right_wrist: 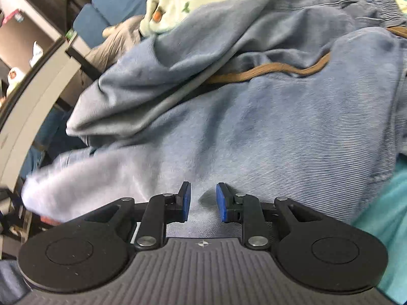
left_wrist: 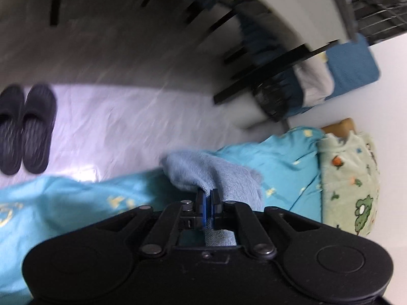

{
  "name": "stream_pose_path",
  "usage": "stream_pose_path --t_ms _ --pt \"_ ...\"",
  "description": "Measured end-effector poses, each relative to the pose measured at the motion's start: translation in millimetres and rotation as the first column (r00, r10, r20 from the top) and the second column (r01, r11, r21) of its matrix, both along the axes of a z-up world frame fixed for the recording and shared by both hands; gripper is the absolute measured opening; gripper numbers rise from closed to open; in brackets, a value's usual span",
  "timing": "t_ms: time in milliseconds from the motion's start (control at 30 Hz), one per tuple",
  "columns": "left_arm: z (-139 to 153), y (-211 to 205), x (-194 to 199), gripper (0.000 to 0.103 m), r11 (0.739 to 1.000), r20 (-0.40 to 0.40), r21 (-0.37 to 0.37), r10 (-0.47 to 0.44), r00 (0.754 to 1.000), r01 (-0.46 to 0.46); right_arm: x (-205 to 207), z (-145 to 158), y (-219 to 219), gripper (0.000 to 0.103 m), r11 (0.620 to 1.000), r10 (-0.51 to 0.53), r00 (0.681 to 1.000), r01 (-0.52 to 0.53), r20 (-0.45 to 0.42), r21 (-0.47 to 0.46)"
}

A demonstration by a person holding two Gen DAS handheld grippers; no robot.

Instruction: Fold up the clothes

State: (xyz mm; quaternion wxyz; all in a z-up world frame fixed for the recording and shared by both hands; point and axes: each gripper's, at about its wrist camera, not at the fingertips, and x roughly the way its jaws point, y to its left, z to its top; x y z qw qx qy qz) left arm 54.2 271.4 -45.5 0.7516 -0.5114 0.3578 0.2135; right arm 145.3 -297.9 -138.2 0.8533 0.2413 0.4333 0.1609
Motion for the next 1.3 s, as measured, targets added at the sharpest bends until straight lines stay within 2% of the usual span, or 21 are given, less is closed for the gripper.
stream_pose_path --t_ms 67,133,200,267,333,400,433,467,567,700,733,767,833,933,1000,1100,1233,1300 --pt "4 2 -4 0.005 0.999 0.003 0.021 -0.033 0.999 0.033 -15 4 -10 0.024 0.999 -0.051 0.999 0.051 0.012 0.011" --pt "15 -2 -9 0.013 0.995 0.024 0.072 -0.074 0.997 0.072 -28 9 -21 0.024 0.994 -0.111 0.993 0.111 0.025 0.02" --pt "28 -11 -17 0.034 0.986 0.046 0.133 -0.11 0.993 0.103 -37 16 -35 0.024 0.981 -0.195 0.98 0.194 0.035 0.017" --pt "42 -24 -23 0.041 0.964 0.075 0.226 -0.156 0.985 0.136 -44 20 -51 0.025 0.957 -0.288 0.957 0.287 0.034 0.044" --pt "58 -43 -28 0.043 0.93 0.093 0.321 -0.216 0.972 0.176 -44 21 -63 0.025 0.922 -0.381 0.924 0.379 0.018 0.081" --pt "73 -65 -32 0.057 0.894 0.117 0.399 -0.27 0.956 0.204 -47 17 -75 0.026 0.88 -0.465 0.885 0.464 -0.012 0.103" --pt "78 -78 -31 0.06 0.872 0.126 0.437 -0.302 0.945 0.22 -50 14 -81 0.03 0.859 -0.5 0.866 0.5 -0.034 0.114" --pt "81 -92 -30 0.06 0.848 0.131 0.471 -0.338 0.932 0.241 -51 10 -85 0.035 0.837 -0.53 0.846 0.533 -0.058 0.122" --pt "87 -140 -21 0.06 0.779 0.142 0.544 -0.453 0.88 0.313 -48 -4 -94 0.04 0.777 -0.598 0.79 0.613 -0.133 0.145" --pt "76 -201 -1 0.06 0.723 0.15 0.544 -0.584 0.798 0.427 -48 -28 -107 0.047 0.705 -0.633 0.736 0.676 -0.24 0.216" --pt "71 -217 5 0.06 0.706 0.139 0.543 -0.609 0.781 0.454 -45 -32 -109 0.053 0.689 -0.636 0.727 0.686 -0.26 0.233" --pt "66 -228 11 0.06 0.693 0.126 0.539 -0.628 0.768 0.478 -43 -36 -111 0.061 0.676 -0.644 0.716 0.698 -0.269 0.238" --pt "53 -252 26 0.06 0.668 0.11 0.531 -0.665 0.739 0.522 -42 -40 -116 0.068 0.649 -0.675 0.687 0.726 -0.269 0.225" --pt "32 -281 44 0.06 0.627 0.072 0.531 -0.704 0.707 0.57 -41 -49 -125 0.069 0.606 -0.698 0.656 0.755 -0.285 0.252" --pt "15 -294 55 0.06 0.623 0.079 0.501 -0.725 0.684 0.602 -39 -53 -128 0.069 0.588 -0.701 0.651 0.759 -0.291 0.28" --pt "-8 -309 66 0.06 0.62 0.085 0.47 -0.74 0.667 0.628 -36 -49 -130 0.068 0.582 -0.718 0.649 0.757 -0.249 0.296" --pt "-26 -318 73 0.06 0.592 0.037 0.47 -0.754 0.655 0.655 -28 -33 -130 0.063 0.594 -0.76 0.642 0.75 -0.102 0.291" --pt "-29 -319 72 0.06 0.584 0.032 0.477 -0.758 0.652 0.657 -23 -31 -133 0.063 0.585 -0.774 0.63 0.751 -0.067 0.307"
